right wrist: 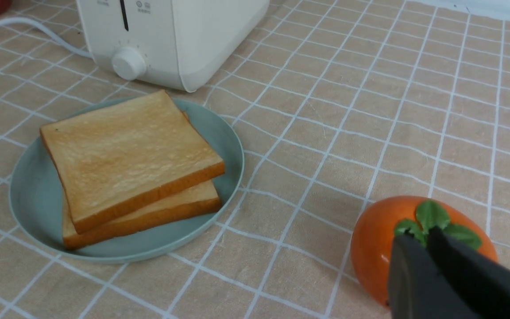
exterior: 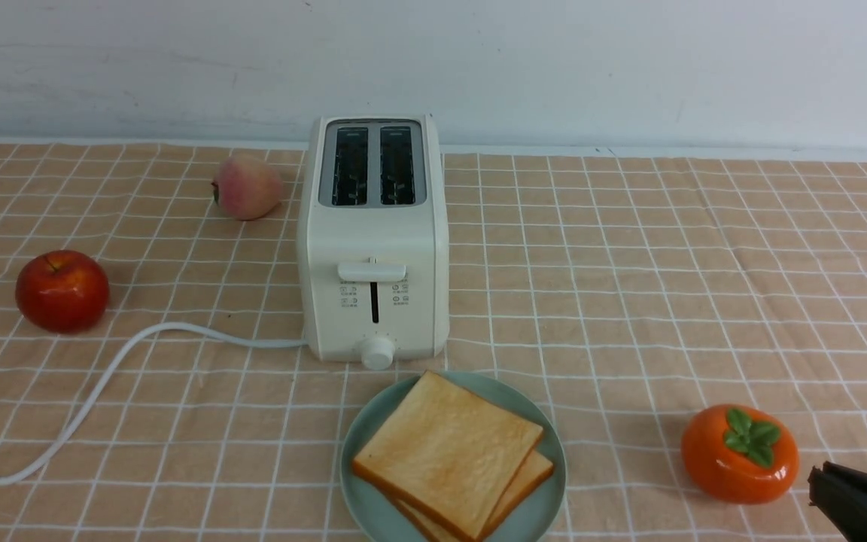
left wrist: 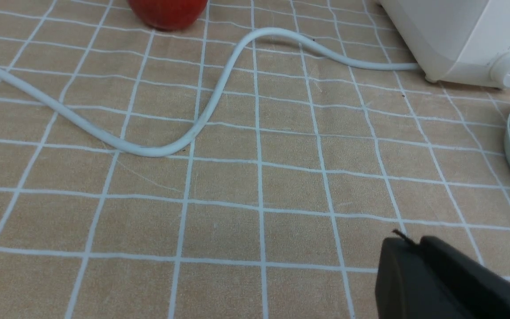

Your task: Take toasted bread from bread machine on light coffee tablecloth place on plate.

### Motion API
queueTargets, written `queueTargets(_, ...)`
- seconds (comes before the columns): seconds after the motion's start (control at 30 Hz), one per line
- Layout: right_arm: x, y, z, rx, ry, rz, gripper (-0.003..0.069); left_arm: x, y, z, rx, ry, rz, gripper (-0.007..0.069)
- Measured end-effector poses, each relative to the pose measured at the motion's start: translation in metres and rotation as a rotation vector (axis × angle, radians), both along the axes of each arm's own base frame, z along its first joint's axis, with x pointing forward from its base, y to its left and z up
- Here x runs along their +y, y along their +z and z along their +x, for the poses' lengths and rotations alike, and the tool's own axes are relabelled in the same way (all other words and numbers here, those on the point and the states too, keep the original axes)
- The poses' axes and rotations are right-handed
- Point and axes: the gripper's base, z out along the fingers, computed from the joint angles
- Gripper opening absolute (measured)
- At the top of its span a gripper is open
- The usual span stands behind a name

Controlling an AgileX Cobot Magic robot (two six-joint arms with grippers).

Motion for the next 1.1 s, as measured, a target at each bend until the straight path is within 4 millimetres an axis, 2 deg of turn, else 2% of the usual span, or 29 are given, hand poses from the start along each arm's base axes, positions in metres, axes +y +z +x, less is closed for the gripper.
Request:
queueTargets(0.23,-0.003,0.002,-0.006,-0.027,-0.007,0.01,0.0067,0.0,0.0,0.0,-0.001,0.0,0.0,0.0038)
queueTargets(0.37,-0.017,0.013,-0.023,-0.159,-0.069,0.069,0.0073,0.0,0.0,0.0,0.0,0.0,-0.001,0.0039)
queueTargets(0.47,-0.028,0.01,-0.031,-0.178,-0.162,0.086,0.0075,0.0,0.0,0.0,0.0,0.0,-0.001,0.0043)
queueTargets(0.53,-0.04,-0.004,-0.042,-0.148,-0.295,0.108,0.0076,0.0,0.0,0.0,0.0,0.0,-0.001,0.0048)
queueTargets(0.6,-0.044,-0.016,-0.048,-0.118,-0.357,0.11,0.0079,0.0,0.0,0.0,0.0,0.0,-0.001,0.005)
queueTargets(0.67,-0.046,-0.032,-0.051,-0.104,-0.396,0.133,0.0082,0.0,0.0,0.0,0.0,0.0,-0.001,0.0049)
queueTargets(0.7,-0.046,-0.034,-0.052,-0.101,-0.396,0.136,0.0083,0.0,0.0,0.0,0.0,0.0,-0.001,0.0049)
queueTargets(0.77,-0.047,-0.047,-0.055,-0.031,-0.43,0.162,0.0086,0.0,0.0,0.0,0.0,0.0,-0.001,0.0049)
queueTargets(1.1,-0.05,-0.049,-0.056,0.022,-0.529,0.219,0.0101,0.0,0.0,0.0,-0.001,0.0,-0.001,0.0058)
